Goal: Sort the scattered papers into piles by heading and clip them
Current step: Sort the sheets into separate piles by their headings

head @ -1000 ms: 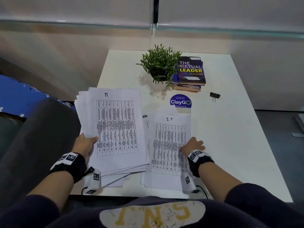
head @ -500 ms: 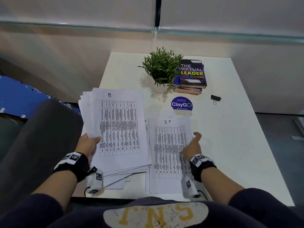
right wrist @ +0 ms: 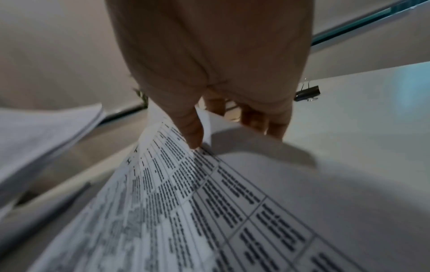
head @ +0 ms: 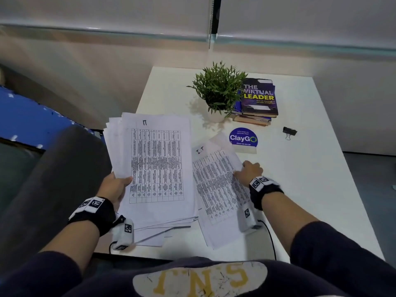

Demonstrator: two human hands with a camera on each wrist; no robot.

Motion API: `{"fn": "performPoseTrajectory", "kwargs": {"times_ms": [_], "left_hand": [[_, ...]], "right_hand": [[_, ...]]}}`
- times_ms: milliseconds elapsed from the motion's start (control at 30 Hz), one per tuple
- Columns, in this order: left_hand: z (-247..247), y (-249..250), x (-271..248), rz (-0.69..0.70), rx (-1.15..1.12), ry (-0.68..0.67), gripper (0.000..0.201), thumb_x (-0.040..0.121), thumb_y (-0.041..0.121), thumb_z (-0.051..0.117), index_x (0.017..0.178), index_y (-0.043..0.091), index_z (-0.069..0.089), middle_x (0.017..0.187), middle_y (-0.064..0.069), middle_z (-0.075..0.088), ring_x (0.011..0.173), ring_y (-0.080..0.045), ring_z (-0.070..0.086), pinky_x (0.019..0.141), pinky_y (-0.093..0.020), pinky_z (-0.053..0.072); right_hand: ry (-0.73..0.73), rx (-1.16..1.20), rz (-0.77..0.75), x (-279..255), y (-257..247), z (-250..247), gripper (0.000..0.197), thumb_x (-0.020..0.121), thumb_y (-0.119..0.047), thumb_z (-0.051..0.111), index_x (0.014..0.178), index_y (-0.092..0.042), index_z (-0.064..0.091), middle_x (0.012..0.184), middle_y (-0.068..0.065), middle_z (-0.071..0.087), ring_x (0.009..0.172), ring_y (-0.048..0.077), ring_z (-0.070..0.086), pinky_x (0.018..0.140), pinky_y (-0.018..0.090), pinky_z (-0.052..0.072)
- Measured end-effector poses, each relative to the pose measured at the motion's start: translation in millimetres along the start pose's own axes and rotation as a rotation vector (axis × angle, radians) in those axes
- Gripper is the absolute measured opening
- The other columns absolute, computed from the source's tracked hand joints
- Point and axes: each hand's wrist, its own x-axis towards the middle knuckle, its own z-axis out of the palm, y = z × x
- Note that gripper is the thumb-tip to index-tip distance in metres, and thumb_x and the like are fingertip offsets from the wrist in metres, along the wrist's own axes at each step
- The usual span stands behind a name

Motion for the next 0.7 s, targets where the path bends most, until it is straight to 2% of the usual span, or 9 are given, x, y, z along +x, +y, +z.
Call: {"fn": "performPoseTrajectory", "kwargs": {"times_ms": [100,233,300,333,400,500,567,633,700], "left_hand": [[1,-4,-1,-0.018,0.020,0.021,0.033,0.092,-0.003,0.058,0.124,0.006,0.060,0.095,-0.011,0.065,0.058,-0.011,0.045,0.056,-0.018,0.042],[8,-5,-5,-0.004,0.014,0.020,0.035,0.092,-0.004,0.058,0.126,0.004,0.058,0.108,-0.011,0.065,0.081,-0.017,0.054,0.093,-0.031,0.042],[12,-5,-6,-0.005,-0.001,0.014,0.037,0.093,-0.004,0.058,0.127,0.007,0.057,0.110,-0.009,0.065,0.096,-0.019,0.055,0.098,-0.032,0.039],[15,-6,-6,-0.010,-0.006,0.010,0.036,0.093,-0.004,0.058,0.126,0.009,0.058,0.108,-0.007,0.066,0.096,-0.018,0.056,0.093,-0.031,0.043],[21,-7,-4,-0.022,0.004,0.001,0.030,0.092,-0.003,0.058,0.120,0.011,0.059,0.095,-0.003,0.067,0.077,-0.013,0.055,0.075,-0.027,0.043],[32,-9,-2,-0.038,0.013,-0.029,0.028,0.092,-0.002,0.058,0.117,0.010,0.060,0.087,-0.001,0.065,0.066,-0.011,0.047,0.066,-0.025,0.041],[42,-8,-5,-0.028,0.033,-0.058,0.033,0.092,-0.003,0.058,0.122,0.011,0.058,0.098,-0.004,0.067,0.083,-0.016,0.058,0.083,-0.031,0.049],[54,-6,-9,-0.032,0.051,-0.079,0.038,0.091,-0.003,0.060,0.127,0.009,0.055,0.109,-0.008,0.068,0.105,-0.023,0.061,0.102,-0.036,0.046],[65,-5,-11,-0.037,0.074,-0.098,0.042,0.091,-0.003,0.060,0.131,0.008,0.054,0.112,-0.009,0.067,0.113,-0.027,0.060,0.106,-0.039,0.043]], "right_hand": [[-0.033,-0.064,0.178,0,0,18,0.080,0.070,-0.043,0.080,0.129,-0.011,0.038,0.136,0.018,0.034,0.127,0.036,0.037,0.102,0.044,0.037],[-0.018,0.160,0.247,3,-1,29,0.095,0.071,-0.024,0.084,0.139,-0.006,0.020,0.137,0.021,0.042,0.127,0.037,0.045,0.104,0.046,0.041],[-0.037,0.271,0.252,2,-1,29,0.096,0.077,-0.012,0.079,0.144,-0.002,0.012,0.136,0.021,0.048,0.123,0.036,0.051,0.102,0.041,0.044],[-0.044,0.293,0.253,1,1,28,0.090,0.080,-0.009,0.076,0.144,0.000,0.014,0.135,0.021,0.050,0.121,0.035,0.053,0.099,0.039,0.044],[-0.043,0.254,0.213,-3,10,23,0.065,0.083,-0.010,0.073,0.135,0.002,0.036,0.129,0.020,0.057,0.114,0.033,0.059,0.091,0.036,0.048],[-0.033,0.166,0.082,-13,34,4,0.030,0.087,-0.017,0.065,0.113,-0.002,0.062,0.114,0.017,0.067,0.096,0.032,0.063,0.073,0.029,0.046],[0.017,0.170,0.052,-18,56,-18,0.028,0.089,-0.019,0.063,0.112,-0.004,0.065,0.111,0.019,0.068,0.094,0.032,0.063,0.071,0.028,0.041],[0.095,0.232,0.045,-25,81,-46,0.029,0.090,-0.020,0.064,0.114,-0.003,0.064,0.112,0.021,0.067,0.097,0.034,0.063,0.074,0.029,0.041],[0.167,0.351,0.045,-33,106,-77,0.024,0.091,-0.018,0.064,0.109,-0.003,0.064,0.105,0.020,0.067,0.093,0.033,0.062,0.073,0.030,0.041]]}}
